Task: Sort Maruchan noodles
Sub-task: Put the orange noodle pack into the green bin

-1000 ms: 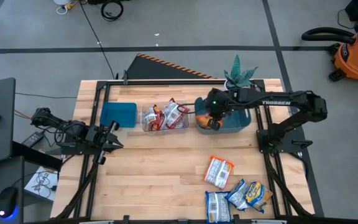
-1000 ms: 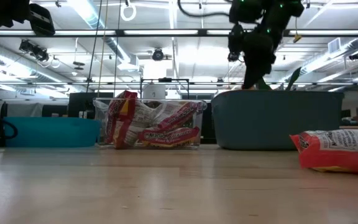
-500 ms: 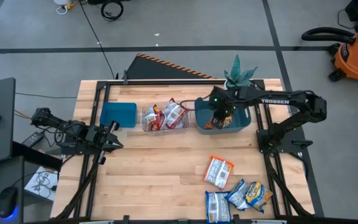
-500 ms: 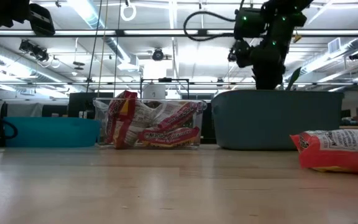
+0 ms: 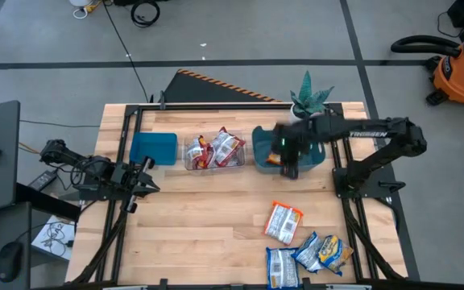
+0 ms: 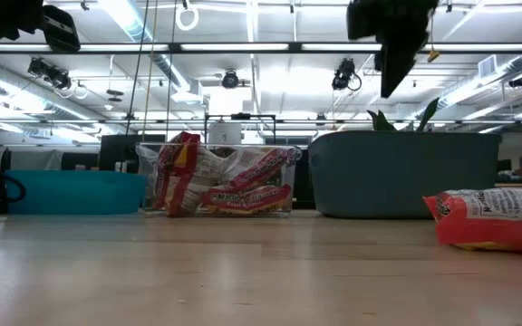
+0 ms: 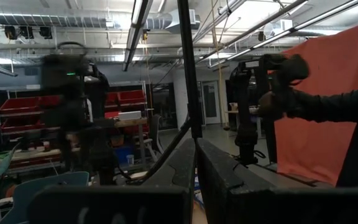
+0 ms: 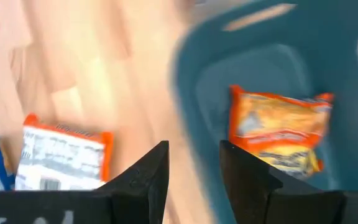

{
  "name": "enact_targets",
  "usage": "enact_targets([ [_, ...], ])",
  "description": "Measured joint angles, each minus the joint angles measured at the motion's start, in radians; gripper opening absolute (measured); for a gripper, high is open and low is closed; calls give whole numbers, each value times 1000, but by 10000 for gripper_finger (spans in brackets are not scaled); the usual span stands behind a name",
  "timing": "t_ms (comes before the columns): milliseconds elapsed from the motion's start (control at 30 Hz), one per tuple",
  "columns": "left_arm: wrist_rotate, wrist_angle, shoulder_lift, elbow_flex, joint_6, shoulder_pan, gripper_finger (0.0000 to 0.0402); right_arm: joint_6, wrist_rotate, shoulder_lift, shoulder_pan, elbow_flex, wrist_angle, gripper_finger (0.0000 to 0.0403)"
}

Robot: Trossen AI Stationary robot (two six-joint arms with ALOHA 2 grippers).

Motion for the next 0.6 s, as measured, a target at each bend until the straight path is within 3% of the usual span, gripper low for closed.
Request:
enact_targets([
  [300, 1, -2, 0, 0, 0, 0, 23, 125, 100, 161, 346, 1, 79, 145],
  [467, 0, -7, 0, 0, 0, 0, 23, 268, 99, 322, 381, 0, 76, 145],
  [600, 0, -8, 0, 0, 0, 0, 23, 337, 89, 374, 359, 0, 88, 146],
])
